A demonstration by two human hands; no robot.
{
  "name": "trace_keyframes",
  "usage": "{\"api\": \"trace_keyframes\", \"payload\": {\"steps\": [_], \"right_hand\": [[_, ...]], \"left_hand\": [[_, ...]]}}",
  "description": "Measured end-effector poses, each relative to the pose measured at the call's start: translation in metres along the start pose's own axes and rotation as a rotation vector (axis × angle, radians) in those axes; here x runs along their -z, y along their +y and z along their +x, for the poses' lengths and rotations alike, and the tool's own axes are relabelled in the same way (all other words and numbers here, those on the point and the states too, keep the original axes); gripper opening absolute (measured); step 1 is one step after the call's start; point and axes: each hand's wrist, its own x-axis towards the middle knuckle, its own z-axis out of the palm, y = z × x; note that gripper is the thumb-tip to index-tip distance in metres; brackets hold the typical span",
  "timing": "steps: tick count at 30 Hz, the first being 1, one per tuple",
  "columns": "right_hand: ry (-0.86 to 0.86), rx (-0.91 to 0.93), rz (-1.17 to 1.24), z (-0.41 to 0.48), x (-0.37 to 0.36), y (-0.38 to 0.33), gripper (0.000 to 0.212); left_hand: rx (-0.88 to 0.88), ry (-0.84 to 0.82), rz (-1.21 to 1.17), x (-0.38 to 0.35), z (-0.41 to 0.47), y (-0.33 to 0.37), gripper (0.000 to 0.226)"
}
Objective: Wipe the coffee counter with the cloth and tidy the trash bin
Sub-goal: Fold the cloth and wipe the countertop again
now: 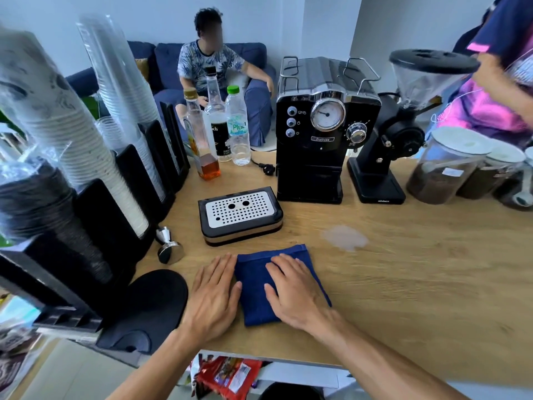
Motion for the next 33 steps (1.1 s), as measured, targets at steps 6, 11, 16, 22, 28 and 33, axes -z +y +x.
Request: {"api": "trace_keyframes", "payload": {"steps": [6,11,16,22,28,33], "right_hand": [[-0.172,-0.161,-0.09,0.014,-0.026,-0.04,0.078],[-0.176,-0.243,-0.077,0.012,-0.031,-0.039,0.069],[-0.135,-0.254,-0.033,0.01,-0.029,-0.048,0.054],[0.13,-0.3,0.362,0.001,-0.019,-0.033,0.037],[0.393,-0.432,0.872,-0.004,0.021,-0.012,0.017],[0.513,-0.58,1.303,-0.013,0.057,0.026,0.025]], "left_hand": [[0.071,0.057,-0.028,0.012,-0.014,-0.009,0.063],[0.082,0.073,-0.06,0.016,-0.019,-0.016,0.062],[0.081,0.101,-0.083,0.013,-0.018,-0.01,0.065],[0.103,0.114,-0.063,0.013,-0.006,0.007,0.059],[0.126,0.069,-0.021,0.007,0.006,0.033,0.065],[0.036,0.031,-0.033,-0.005,0.03,0.064,0.076]]}}
